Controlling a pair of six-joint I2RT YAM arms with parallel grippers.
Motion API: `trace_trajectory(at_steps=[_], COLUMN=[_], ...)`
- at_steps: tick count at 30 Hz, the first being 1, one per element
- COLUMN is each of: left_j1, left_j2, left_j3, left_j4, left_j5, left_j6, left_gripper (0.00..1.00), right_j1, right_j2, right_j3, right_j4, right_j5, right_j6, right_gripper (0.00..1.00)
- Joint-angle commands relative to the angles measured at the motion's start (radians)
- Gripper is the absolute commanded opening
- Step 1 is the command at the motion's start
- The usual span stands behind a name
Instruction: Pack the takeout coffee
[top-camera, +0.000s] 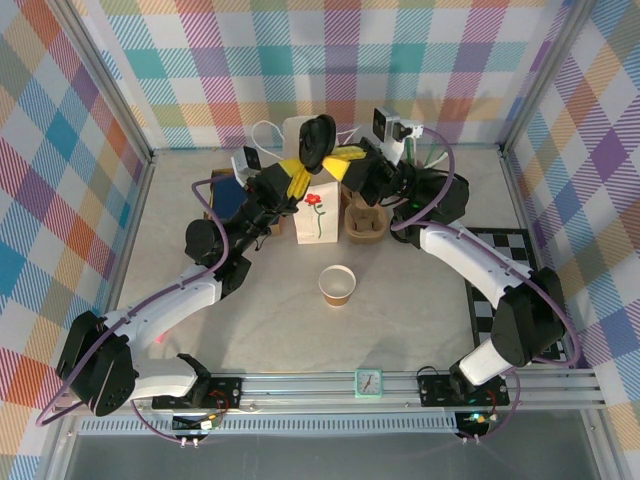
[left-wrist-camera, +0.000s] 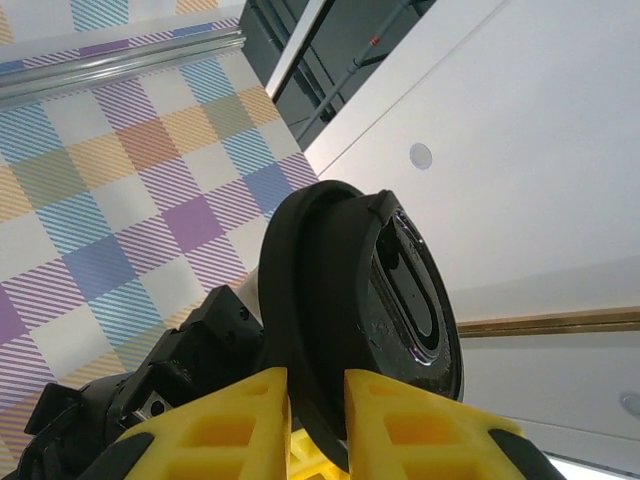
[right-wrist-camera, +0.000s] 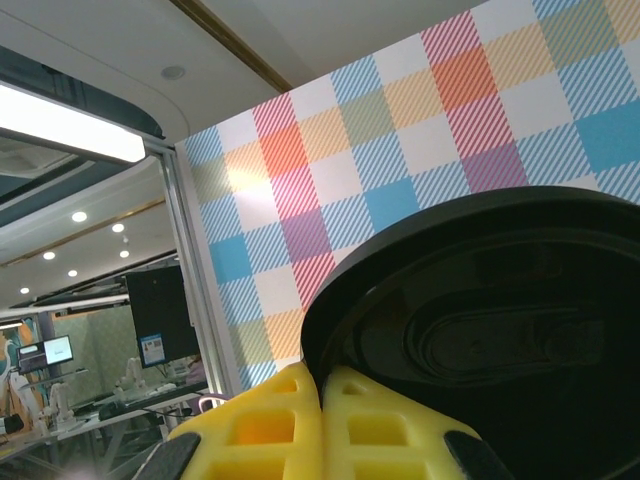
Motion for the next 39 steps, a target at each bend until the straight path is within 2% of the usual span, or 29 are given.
trace_trajectory(at_steps=[1,23,27,29,33,37,39], left_j1=[-0.009,-0.007,-0.006,-0.006,-0.006,-0.006,-0.006], left_j2=[-0.055,-0.037,-0.034,-0.029,-0.010,0.004,0.004], left_j3=[0.019,-0.018,-0.038,-0.038,-0.039,-0.037,-0.037], left_j4=[0.116,0.109,0.105,0.099,0.097,0.090,0.072], left_j5=[0.017,-0.007,-0.013,-0.012,-0.015,-0.014,-0.008], left_j6=[0.001,-0.005,-0.002,0.000,-0.008,-0.013,-0.010], left_gripper=[0.18,0.11,0.10,0.10,0.09,0.08,0.08], right_j1=[0.004,0.001,-0.011,-0.013,-0.013,-0.022,-0.031], right_j2=[0.011,0.010,-0.035,-0.073,-0.155,-0.231,-0.277], right_j3=[-0.031,-0.038,-0.064,-0.081,-0.117,-0.149,-0.167], right_j4=[-0.027,-0.041,-0.105,-0.177,-0.327,-0.430,-0.495], right_j5=[-0.009,0.014,0.015,0.013,0.027,0.047,0.068], right_j6=[-0.005,-0.009,-0.054,-0.108,-0.226,-0.304,-0.349], right_gripper=[0.00,0.01,0.07,0.09,0.20,0.23,0.29])
